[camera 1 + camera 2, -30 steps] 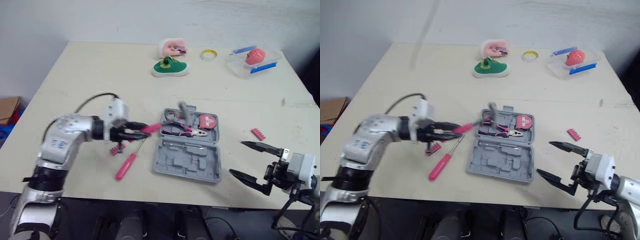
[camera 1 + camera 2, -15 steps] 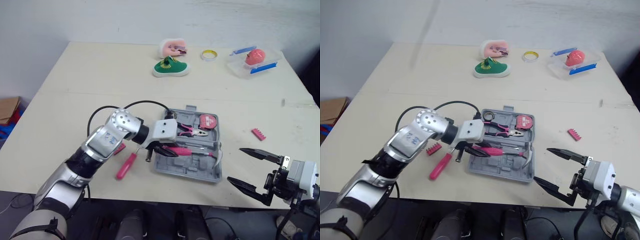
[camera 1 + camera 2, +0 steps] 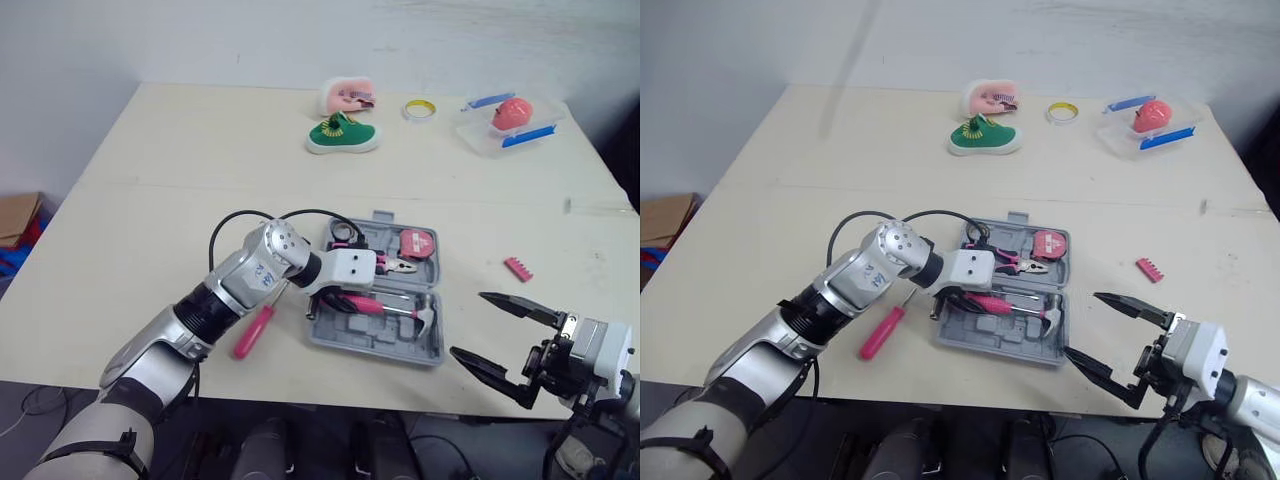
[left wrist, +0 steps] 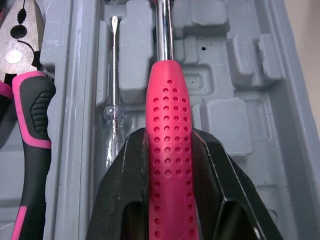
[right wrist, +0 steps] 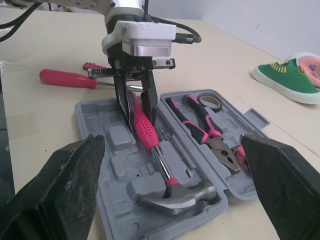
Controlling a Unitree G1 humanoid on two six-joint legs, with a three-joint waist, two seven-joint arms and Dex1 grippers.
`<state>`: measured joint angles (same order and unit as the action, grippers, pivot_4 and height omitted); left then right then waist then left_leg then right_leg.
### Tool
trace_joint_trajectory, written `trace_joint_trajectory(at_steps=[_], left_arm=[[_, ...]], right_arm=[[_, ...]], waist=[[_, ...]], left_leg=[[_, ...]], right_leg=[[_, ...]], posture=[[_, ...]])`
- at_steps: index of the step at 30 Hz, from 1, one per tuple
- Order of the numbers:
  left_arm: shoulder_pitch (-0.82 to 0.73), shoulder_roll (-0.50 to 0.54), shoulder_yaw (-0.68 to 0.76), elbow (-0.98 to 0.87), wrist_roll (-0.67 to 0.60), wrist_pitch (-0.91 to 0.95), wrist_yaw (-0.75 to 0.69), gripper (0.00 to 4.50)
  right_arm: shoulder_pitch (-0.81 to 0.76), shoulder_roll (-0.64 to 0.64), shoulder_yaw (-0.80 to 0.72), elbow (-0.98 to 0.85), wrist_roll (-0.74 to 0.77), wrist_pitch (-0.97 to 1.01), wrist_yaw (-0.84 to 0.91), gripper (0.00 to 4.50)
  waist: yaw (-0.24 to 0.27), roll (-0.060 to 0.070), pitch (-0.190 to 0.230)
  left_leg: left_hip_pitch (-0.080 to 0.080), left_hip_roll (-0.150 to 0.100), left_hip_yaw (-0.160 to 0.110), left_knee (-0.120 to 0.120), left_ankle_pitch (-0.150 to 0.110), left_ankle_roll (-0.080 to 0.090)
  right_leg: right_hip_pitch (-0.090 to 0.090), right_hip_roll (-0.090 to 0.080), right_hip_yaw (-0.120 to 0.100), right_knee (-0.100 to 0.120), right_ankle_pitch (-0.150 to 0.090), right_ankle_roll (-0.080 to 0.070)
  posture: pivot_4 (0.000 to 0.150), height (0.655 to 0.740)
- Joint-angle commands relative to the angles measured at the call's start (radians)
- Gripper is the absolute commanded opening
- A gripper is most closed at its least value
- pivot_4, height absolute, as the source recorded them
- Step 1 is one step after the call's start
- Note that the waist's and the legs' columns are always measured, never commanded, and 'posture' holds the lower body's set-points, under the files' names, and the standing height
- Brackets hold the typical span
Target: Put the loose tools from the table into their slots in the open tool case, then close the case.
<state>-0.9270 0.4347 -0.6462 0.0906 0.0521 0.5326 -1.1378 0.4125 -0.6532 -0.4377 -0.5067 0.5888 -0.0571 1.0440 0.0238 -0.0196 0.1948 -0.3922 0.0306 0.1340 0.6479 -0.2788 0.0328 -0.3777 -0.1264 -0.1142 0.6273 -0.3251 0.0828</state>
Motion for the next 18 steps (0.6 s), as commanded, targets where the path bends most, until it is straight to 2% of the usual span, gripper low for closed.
trace_joint_trajectory(at_steps=[1,9,11,13,14,16,18], left_arm=[[-0.001,0.008,-0.006,-0.009,0.035,-0.013,-0.011,0.52],[0.011,-0.015,0.02,-0.009,0.041,-0.002,-0.001,0.52],[0.014,-0.022,0.03,-0.017,0.035,-0.01,0.004,1.53],[0.012,-0.04,0.063,-0.03,0.017,-0.015,0.022,2.21],[0.008,-0.05,0.084,-0.038,0.004,-0.01,0.028,2.75],[0.0,-0.061,0.113,-0.046,-0.017,-0.007,0.025,3.54],[-0.007,-0.058,0.147,-0.061,-0.072,-0.007,-0.027,3.54]], right_arm=[[0.013,0.013,-0.014,0.006,-0.003,-0.046,0.018,4.5],[0.008,0.02,-0.003,0.025,-0.013,-0.074,0.021,4.5],[0.008,0.02,-0.003,0.03,-0.013,-0.078,0.023,4.5],[0.01,0.019,-0.007,0.031,-0.012,-0.08,0.024,4.5],[0.012,0.019,-0.009,0.032,-0.011,-0.082,0.025,4.5],[0.016,0.018,-0.015,0.039,-0.009,-0.088,0.03,4.5],[0.029,0.018,-0.024,0.047,-0.006,-0.096,0.04,4.5]], waist=[[-0.001,0.0,0.0],[0.0,0.0,0.0],[0.0,0.0,0.0],[0.001,0.0,0.0],[0.001,0.0,0.0],[0.001,0.0,0.0],[0.001,0.0,0.0]], left_leg=[[0.0,0.0,0.0,0.0,0.0,0.0],[0.001,0.0,0.0,0.0,0.0,0.0],[0.001,0.0,0.0,0.0,0.0,0.0],[0.001,0.0,0.0,0.0,0.0,0.0],[0.001,0.0,0.0,0.0,0.0,0.0],[0.0,0.0,0.0,0.001,0.0,0.0],[0.0,0.0,0.0,0.001,0.0,0.0]], right_leg=[[0.0,0.0,0.0,0.0,0.0,0.0],[0.0,0.0,0.0,0.0,0.0,0.0],[0.0,0.0,0.0,0.0,0.0,0.0],[0.001,0.0,0.0,0.0,0.0,0.0],[0.001,-0.001,0.0,0.0,0.0,0.0],[0.001,-0.001,0.0,0.0,0.0,0.0],[0.001,-0.001,-0.001,0.0,0.0,0.0]], posture=[[0.15,0.74],[0.15,0.74],[0.15,0.74],[0.15,0.74],[0.15,0.74],[0.15,0.74],[0.15,0.74]])
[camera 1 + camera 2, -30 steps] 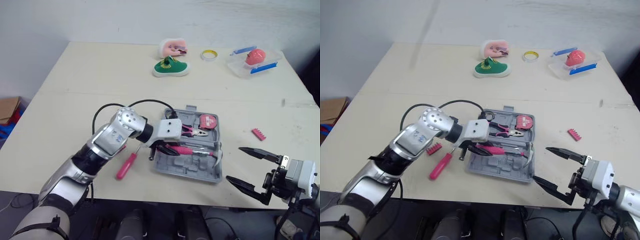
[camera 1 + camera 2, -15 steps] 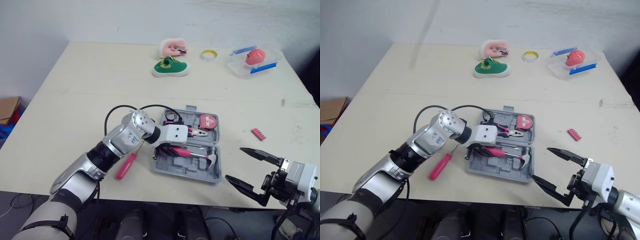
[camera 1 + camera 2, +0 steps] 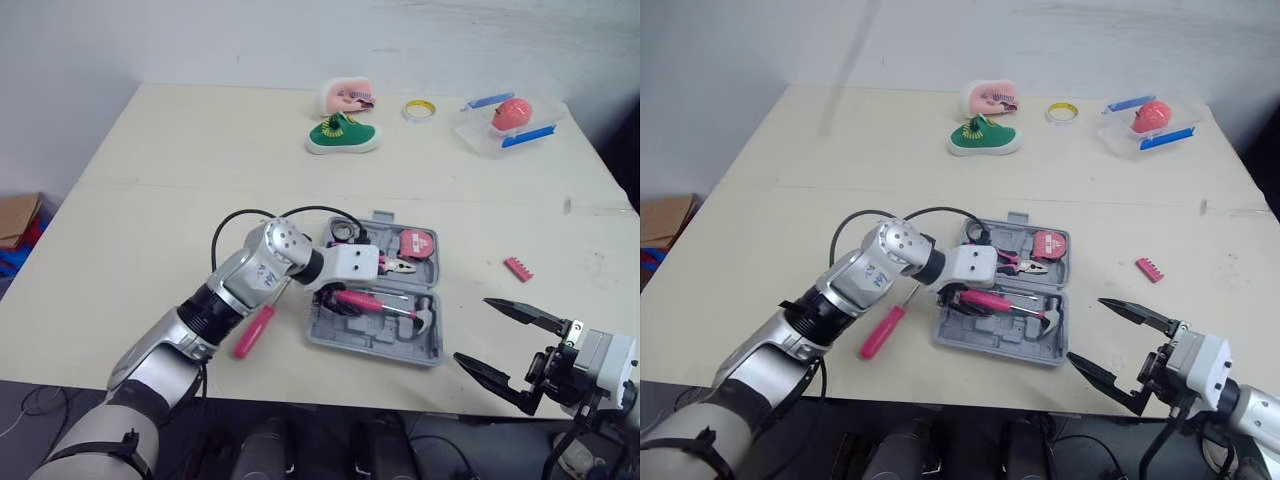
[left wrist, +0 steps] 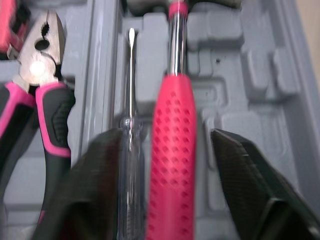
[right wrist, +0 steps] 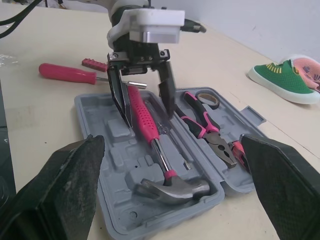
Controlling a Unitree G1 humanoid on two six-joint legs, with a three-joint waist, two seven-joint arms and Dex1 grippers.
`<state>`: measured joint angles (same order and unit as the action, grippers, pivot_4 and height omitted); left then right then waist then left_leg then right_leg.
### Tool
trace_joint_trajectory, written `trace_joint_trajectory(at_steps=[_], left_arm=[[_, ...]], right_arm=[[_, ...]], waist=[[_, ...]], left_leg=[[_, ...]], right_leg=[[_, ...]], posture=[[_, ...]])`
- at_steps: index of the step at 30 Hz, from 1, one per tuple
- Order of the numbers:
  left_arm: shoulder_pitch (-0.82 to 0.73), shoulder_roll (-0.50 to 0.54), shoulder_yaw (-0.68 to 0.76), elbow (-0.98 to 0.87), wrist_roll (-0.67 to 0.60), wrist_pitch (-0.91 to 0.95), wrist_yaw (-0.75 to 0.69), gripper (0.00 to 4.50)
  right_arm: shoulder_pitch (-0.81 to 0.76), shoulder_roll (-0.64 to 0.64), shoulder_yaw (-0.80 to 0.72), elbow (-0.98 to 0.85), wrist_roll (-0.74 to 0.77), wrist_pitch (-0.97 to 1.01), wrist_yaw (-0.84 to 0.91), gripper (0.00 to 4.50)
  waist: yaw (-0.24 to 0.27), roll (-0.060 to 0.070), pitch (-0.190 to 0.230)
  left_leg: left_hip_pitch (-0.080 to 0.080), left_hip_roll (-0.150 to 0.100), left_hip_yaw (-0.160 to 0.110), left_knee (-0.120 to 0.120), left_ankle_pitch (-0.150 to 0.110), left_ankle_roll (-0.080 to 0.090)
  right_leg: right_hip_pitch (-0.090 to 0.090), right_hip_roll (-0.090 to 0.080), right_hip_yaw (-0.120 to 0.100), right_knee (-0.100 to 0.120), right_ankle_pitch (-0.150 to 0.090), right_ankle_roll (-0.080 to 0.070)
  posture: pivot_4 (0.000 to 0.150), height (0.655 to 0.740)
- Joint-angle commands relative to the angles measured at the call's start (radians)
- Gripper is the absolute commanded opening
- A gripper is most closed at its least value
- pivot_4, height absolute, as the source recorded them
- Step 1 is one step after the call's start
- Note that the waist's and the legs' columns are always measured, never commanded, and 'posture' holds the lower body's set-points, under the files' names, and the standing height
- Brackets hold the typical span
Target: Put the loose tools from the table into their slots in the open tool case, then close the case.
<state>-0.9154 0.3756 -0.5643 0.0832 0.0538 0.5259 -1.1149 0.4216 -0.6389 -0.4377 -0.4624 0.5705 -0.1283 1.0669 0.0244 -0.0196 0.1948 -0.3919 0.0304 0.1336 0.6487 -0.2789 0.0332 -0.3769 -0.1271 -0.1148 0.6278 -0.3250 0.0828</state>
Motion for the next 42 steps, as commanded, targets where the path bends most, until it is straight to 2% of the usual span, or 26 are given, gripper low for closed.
trace_joint_trajectory(at_steps=[1,5,7,8,10,13,16,24,42], left_arm=[[-0.019,0.004,0.078,-0.06,-0.099,-0.01,-0.076,3.54],[-0.019,-0.01,0.176,-0.037,-0.186,0.063,-0.066,3.54],[0.016,-0.046,0.256,0.024,-0.246,-0.115,-0.075,3.54],[0.043,-0.071,0.305,0.045,-0.296,-0.143,-0.081,3.3],[0.081,-0.082,0.321,0.092,-0.282,-0.252,-0.068,2.69],[0.127,-0.111,0.317,0.097,-0.292,-0.27,-0.065,1.47],[0.167,-0.14,0.301,0.112,-0.276,-0.283,-0.037,0.05],[0.209,-0.18,0.234,0.16,-0.206,-0.338,0.019,0.05],[0.251,-0.171,0.152,0.243,-0.084,-0.261,0.119,0.05]], right_arm=[[0.023,0.003,-0.026,0.006,0.013,-0.027,0.021,4.5],[0.021,0.001,-0.028,0.029,0.012,-0.039,0.031,4.5],[0.017,0.001,-0.026,0.046,0.008,-0.049,0.036,4.5],[0.015,0.002,-0.024,0.051,0.006,-0.054,0.037,4.5],[0.009,0.002,-0.023,0.059,0.005,-0.06,0.036,4.5],[0.005,0.001,-0.023,0.07,0.003,-0.07,0.037,4.5],[0.002,0.001,-0.021,0.077,0.0,-0.078,0.038,4.5],[0.003,-0.007,-0.019,0.04,0.003,-0.059,0.015,4.5],[0.015,0.004,-0.02,0.043,-0.008,-0.067,-0.005,4.5]], waist=[[0.0,0.0,0.0],[-0.001,0.0,0.0],[-0.001,0.0,0.0],[-0.001,0.0,0.0],[-0.001,0.001,0.0],[-0.001,0.001,0.0],[0.002,0.001,0.0],[0.001,0.001,0.0],[0.002,0.001,-0.001]], left_leg=[[0.0,0.0,0.0,0.0,0.0,0.0],[0.0,0.0,0.0,0.0,0.0,0.0],[0.0,0.0,0.0,0.001,0.0,0.0],[0.001,0.0,-0.001,0.001,0.0,0.0],[0.001,0.0,-0.001,0.001,0.0,0.0],[0.001,0.0,-0.001,0.001,0.0,0.0],[0.001,-0.001,-0.001,0.002,0.0,0.0],[0.001,-0.001,-0.001,0.002,0.0,0.001],[0.001,-0.001,-0.002,0.002,-0.001,0.002]], right_leg=[[0.0,0.0,0.0,0.0,0.0,0.0],[0.001,0.0,-0.001,0.0,0.0,0.0],[0.001,0.0,-0.001,0.001,0.0,0.0],[0.001,0.0,-0.001,0.0,0.0,0.0],[0.002,0.0,-0.001,0.0,0.0,0.0],[0.002,0.0,-0.001,0.0,0.0,0.0],[0.002,-0.001,-0.002,0.0,0.0,0.0],[0.002,-0.001,-0.002,0.0,0.001,0.001],[0.003,-0.002,-0.002,0.0,0.001,0.001]], posture=[[0.15,0.74],[0.15,0.74],[0.15,0.74],[0.15,0.74],[0.15,0.74],[0.15,0.74],[0.15,0.74],[0.15,0.74],[0.15,0.74]])
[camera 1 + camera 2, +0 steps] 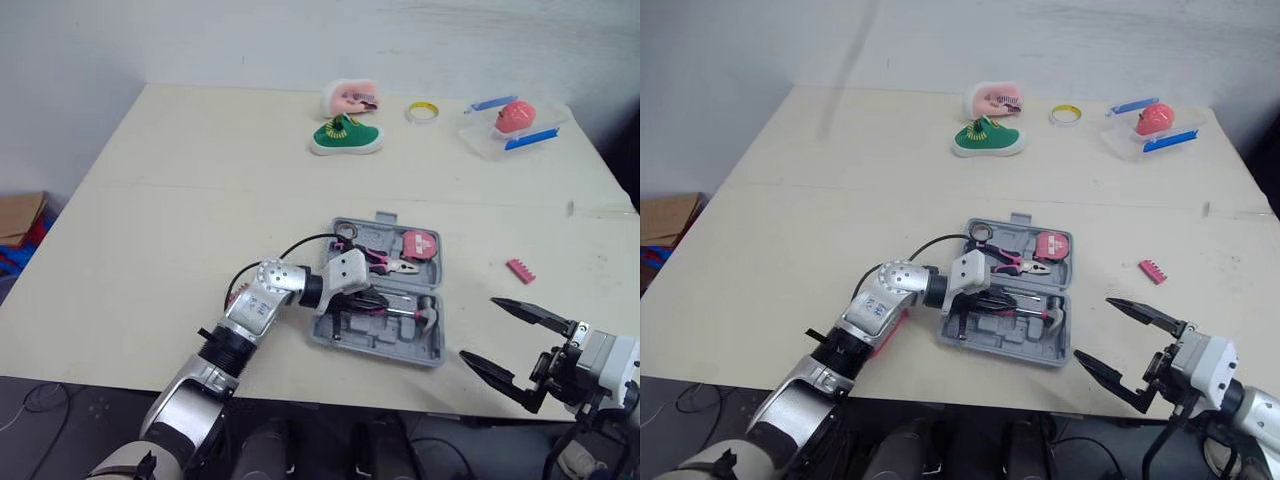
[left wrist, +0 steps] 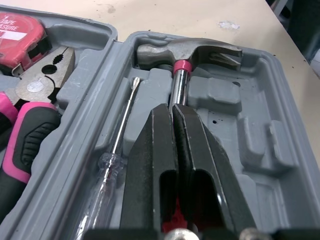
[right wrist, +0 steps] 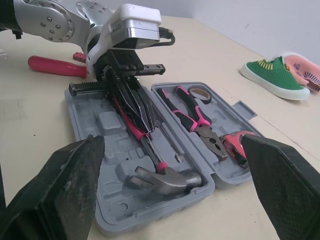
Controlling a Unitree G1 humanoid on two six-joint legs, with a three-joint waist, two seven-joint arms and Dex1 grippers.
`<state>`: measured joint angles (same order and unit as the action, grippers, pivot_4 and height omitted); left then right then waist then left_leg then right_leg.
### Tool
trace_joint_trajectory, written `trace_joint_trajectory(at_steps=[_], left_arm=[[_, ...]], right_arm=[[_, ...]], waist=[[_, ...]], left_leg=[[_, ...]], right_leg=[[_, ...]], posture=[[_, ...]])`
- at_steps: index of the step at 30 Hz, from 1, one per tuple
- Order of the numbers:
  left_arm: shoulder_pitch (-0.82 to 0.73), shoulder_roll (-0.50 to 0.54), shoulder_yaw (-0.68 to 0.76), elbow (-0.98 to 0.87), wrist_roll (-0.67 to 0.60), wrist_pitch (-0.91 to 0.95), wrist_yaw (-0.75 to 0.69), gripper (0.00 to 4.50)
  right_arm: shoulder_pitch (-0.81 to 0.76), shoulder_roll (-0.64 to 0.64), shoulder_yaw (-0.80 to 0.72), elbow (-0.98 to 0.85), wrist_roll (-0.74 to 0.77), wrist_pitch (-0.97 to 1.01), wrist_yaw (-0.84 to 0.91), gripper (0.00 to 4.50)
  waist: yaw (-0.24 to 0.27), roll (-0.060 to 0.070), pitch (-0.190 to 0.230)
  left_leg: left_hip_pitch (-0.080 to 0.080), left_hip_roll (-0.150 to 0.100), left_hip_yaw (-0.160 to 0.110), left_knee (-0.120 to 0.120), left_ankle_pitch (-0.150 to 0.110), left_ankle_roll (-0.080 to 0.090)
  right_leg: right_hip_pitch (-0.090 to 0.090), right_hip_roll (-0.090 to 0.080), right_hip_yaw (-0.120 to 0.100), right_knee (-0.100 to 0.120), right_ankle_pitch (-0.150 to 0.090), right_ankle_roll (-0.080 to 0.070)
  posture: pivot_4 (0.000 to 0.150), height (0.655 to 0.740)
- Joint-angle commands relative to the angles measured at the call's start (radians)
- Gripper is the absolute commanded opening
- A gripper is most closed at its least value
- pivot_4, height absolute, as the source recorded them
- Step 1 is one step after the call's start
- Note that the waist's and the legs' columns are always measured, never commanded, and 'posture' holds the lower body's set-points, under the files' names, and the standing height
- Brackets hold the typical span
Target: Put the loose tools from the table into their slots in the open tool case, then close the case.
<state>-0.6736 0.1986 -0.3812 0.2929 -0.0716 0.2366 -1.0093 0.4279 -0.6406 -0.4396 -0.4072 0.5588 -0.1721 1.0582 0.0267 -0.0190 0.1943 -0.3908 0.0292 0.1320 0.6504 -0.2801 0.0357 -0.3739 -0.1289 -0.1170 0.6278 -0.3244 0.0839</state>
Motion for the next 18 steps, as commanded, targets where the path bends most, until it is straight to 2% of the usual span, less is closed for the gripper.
trace_joint_trajectory(at_steps=[1,6,10,18], left_arm=[[0.012,0.014,-0.046,0.031,0.054,0.022,0.007,0.05],[0.017,0.038,-0.103,0.02,0.093,0.022,-0.008,0.05],[0.008,0.044,-0.144,0.051,0.152,0.118,0.031,0.05],[0.006,0.073,-0.282,0.125,0.279,0.127,0.05,0.05]], right_arm=[[0.012,0.009,-0.019,-0.004,0.002,-0.031,0.008,4.5],[0.025,0.021,-0.019,0.029,-0.005,-0.066,0.024,4.5],[0.037,0.024,-0.018,0.045,0.002,-0.069,0.034,4.5],[0.044,0.038,-0.017,0.083,-0.007,-0.118,0.048,4.5]], waist=[[0.0,0.0,0.0],[-0.001,0.0,-0.002],[0.002,0.001,-0.008],[0.002,0.003,-0.025]], left_leg=[[0.0,0.0,0.0,0.0,0.0,0.0],[0.001,0.0,0.0,0.0,-0.001,0.0],[0.002,0.0,-0.001,-0.001,-0.002,0.002],[0.018,0.001,-0.006,-0.004,-0.01,-0.002]], right_leg=[[0.001,0.0,0.0,0.0,0.0,0.0],[0.002,0.0,0.0,-0.001,0.0,0.0],[0.003,0.0,0.0,-0.001,0.0,0.0],[0.023,0.0,-0.004,-0.011,0.0,0.0]], posture=[[0.15,0.74],[0.15,0.74],[0.15,0.74],[0.15,0.74]])
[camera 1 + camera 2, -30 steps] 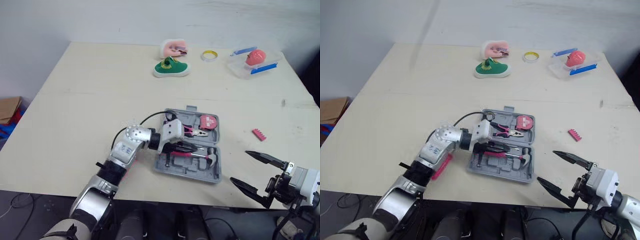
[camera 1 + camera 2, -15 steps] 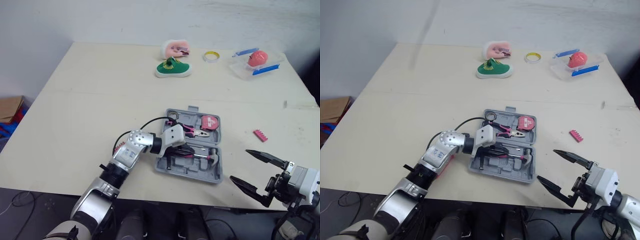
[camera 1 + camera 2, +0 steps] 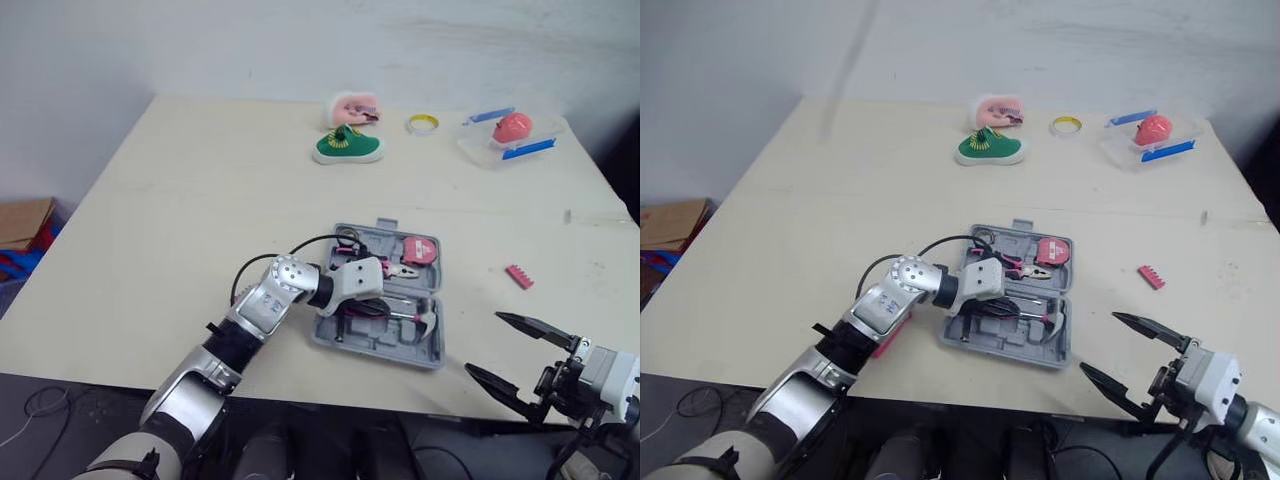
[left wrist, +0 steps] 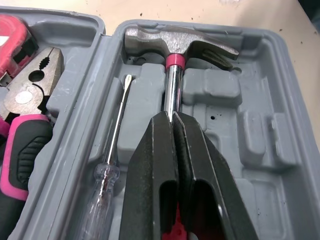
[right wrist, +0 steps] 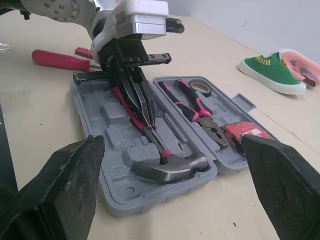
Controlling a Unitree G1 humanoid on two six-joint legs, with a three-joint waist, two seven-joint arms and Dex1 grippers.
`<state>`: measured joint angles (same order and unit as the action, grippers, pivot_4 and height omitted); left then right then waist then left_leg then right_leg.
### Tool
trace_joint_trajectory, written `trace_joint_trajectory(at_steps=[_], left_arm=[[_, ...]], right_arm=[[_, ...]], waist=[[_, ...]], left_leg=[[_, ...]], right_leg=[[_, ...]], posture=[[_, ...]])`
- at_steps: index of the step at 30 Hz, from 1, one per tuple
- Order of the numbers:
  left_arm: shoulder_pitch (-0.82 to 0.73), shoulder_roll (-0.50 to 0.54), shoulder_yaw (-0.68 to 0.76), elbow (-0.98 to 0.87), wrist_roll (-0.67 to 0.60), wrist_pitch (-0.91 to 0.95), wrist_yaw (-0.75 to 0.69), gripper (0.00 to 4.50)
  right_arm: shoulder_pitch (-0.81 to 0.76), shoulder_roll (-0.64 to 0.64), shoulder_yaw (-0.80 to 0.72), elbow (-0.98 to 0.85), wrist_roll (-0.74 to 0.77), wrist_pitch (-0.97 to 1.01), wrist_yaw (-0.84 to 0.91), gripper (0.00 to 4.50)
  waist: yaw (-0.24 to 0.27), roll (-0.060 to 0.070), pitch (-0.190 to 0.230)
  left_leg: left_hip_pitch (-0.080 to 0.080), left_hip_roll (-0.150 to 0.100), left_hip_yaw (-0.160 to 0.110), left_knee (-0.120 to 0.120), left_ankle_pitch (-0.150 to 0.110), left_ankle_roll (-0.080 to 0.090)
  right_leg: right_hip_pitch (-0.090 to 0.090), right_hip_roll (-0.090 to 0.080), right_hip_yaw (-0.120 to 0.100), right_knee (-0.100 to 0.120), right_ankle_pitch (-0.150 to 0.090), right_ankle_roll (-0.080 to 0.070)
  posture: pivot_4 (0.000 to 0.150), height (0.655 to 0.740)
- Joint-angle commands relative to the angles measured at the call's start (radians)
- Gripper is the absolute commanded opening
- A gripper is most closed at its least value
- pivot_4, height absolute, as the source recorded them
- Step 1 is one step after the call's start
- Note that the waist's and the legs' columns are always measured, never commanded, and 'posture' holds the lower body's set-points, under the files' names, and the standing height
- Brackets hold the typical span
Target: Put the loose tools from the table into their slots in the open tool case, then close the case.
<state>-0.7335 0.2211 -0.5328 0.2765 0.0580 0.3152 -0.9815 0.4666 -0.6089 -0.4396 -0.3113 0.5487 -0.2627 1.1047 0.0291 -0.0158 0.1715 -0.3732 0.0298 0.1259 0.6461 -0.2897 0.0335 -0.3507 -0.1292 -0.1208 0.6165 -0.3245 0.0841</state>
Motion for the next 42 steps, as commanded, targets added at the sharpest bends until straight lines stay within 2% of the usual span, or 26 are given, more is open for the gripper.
trace_joint_trajectory(at_steps=[1,7,11,14,16,17,20,21,23,24,26,29,32,36,42], left_arm=[[0.07,0.05,-0.132,0.144,0.153,0.05,0.025,0.05],[0.084,0.018,-0.083,0.121,0.093,0.067,0.037,0.05],[0.057,-0.044,0.081,0.05,-0.083,-0.082,-0.013,0.05],[0.025,-0.022,0.156,-0.009,-0.17,-0.103,-0.095,0.05],[-0.003,0.015,0.226,-0.067,-0.248,-0.124,-0.159,0.56],[-0.009,0.024,0.25,-0.081,-0.276,-0.137,-0.177,0.77],[-0.015,0.103,0.328,-0.099,-0.3,-0.204,-0.202,2.03],[-0.013,0.126,0.348,-0.101,-0.306,-0.228,-0.218,2.31],[0.006,0.169,0.414,-0.104,-0.357,-0.232,-0.244,3.14],[0.026,0.211,0.451,-0.095,-0.375,-0.234,-0.261,3.68],[0.067,0.287,0.501,-0.067,-0.38,-0.259,-0.286,4.45],[0.11,0.352,0.543,-0.033,-0.378,-0.304,-0.296,4.45],[0.191,0.426,0.658,0.007,-0.394,-0.343,-0.25,4.45],[0.389,0.571,0.887,0.133,-0.397,-0.419,-0.161,4.45],[0.619,0.665,1.084,0.217,-0.411,-0.465,-0.085,4.45]], right_arm=[[0.006,0.006,-0.017,-0.011,0.002,-0.031,0.001,4.5],[0.009,0.006,-0.019,-0.001,0.001,-0.045,-0.005,4.5],[0.009,0.002,-0.038,0.007,0.011,-0.052,-0.007,4.5],[0.008,-0.013,-0.06,0.016,0.024,-0.047,-0.004,4.5],[0.015,-0.048,-0.104,0.038,0.038,-0.039,0.019,4.5],[0.017,-0.058,-0.115,0.044,0.041,-0.038,0.026,4.5],[0.042,-0.103,-0.18,0.071,0.067,-0.031,0.079,4.5],[0.047,-0.113,-0.198,0.08,0.075,-0.03,0.093,4.5],[0.043,-0.135,-0.249,0.125,0.082,-0.037,0.111,4.5],[0.038,-0.146,-0.276,0.154,0.081,-0.043,0.118,4.5],[0.033,-0.159,-0.312,0.191,0.078,-0.049,0.125,4.5],[0.024,-0.163,-0.337,0.219,0.072,-0.054,0.137,4.5],[0.024,-0.176,-0.368,0.285,0.07,-0.052,0.167,4.5],[-0.003,-0.193,-0.407,0.503,0.016,-0.146,0.19,4.5],[-0.046,-0.221,-0.423,0.709,-0.013,-0.25,0.207,4.5]], waist=[[0.0,0.0,-0.006],[-0.003,0.005,-0.02],[-0.002,0.01,-0.018],[-0.002,0.015,-0.007],[-0.003,0.015,-0.002],[-0.004,0.016,-0.001],[-0.003,0.016,0.0],[-0.002,0.015,0.0],[-0.003,0.016,0.001],[-0.004,0.015,0.001],[-0.005,0.013,0.003],[-0.005,0.009,0.009],[-0.004,0.009,0.009],[-0.015,0.008,0.009],[-0.031,0.009,0.011]], left_leg=[[0.002,0.0,0.0,-0.001,0.0,0.0],[0.005,0.0,-0.004,-0.004,-0.003,0.0],[0.003,0.0,-0.004,-0.005,-0.003,0.001],[-0.004,-0.001,-0.004,-0.005,-0.002,0.002],[-0.015,-0.001,-0.003,-0.002,0.003,0.005],[-0.02,-0.001,-0.003,0.001,0.005,0.002],[-0.028,-0.001,-0.002,0.002,0.008,0.001],[-0.028,-0.001,-0.002,0.003,0.009,0.001],[-0.028,-0.001,-0.002,0.003,0.009,0.001],[-0.027,-0.001,-0.002,0.003,0.009,0.002],[-0.027,-0.002,-0.002,0.003,0.009,0.003],[-0.025,-0.001,-0.003,0.003,0.007,0.007],[-0.025,-0.002,-0.004,0.003,0.006,0.004],[-0.025,-0.001,-0.004,0.0,0.006,0.004],[-0.024,-0.001,-0.003,0.0,0.003,0.005]], right_leg=[[0.002,0.0,0.0,-0.001,0.0,0.0],[0.009,0.001,0.0,-0.014,-0.003,-0.005],[0.008,0.0,0.0,-0.016,-0.003,-0.004],[0.0,0.0,0.0,-0.013,0.001,0.002],[-0.012,0.0,-0.001,-0.008,0.002,0.003],[-0.018,0.0,-0.001,-0.004,0.001,0.002],[-0.025,0.002,-0.003,-0.002,0.001,0.002],[-0.025,0.002,-0.005,-0.003,0.001,0.002],[-0.025,0.002,-0.006,-0.003,0.001,0.002],[-0.024,0.003,-0.006,-0.003,0.001,0.002],[-0.024,0.003,-0.006,-0.002,0.001,0.002],[-0.024,0.001,-0.005,0.003,0.001,0.002],[-0.024,-0.001,-0.005,0.004,0.002,0.001],[-0.025,-0.001,-0.005,0.002,0.0,-0.001],[-0.025,-0.002,-0.006,0.002,-0.002,0.0]], posture=[[0.15,0.74],[0.15,0.74],[0.15,0.74],[0.15,0.74],[0.15,0.74],[0.15,0.74],[0.15,0.74],[0.15,0.74],[0.15,0.74],[0.15,0.74],[0.15,0.74],[0.15,0.74],[0.15,0.74],[0.15,0.74],[0.15,0.74]])
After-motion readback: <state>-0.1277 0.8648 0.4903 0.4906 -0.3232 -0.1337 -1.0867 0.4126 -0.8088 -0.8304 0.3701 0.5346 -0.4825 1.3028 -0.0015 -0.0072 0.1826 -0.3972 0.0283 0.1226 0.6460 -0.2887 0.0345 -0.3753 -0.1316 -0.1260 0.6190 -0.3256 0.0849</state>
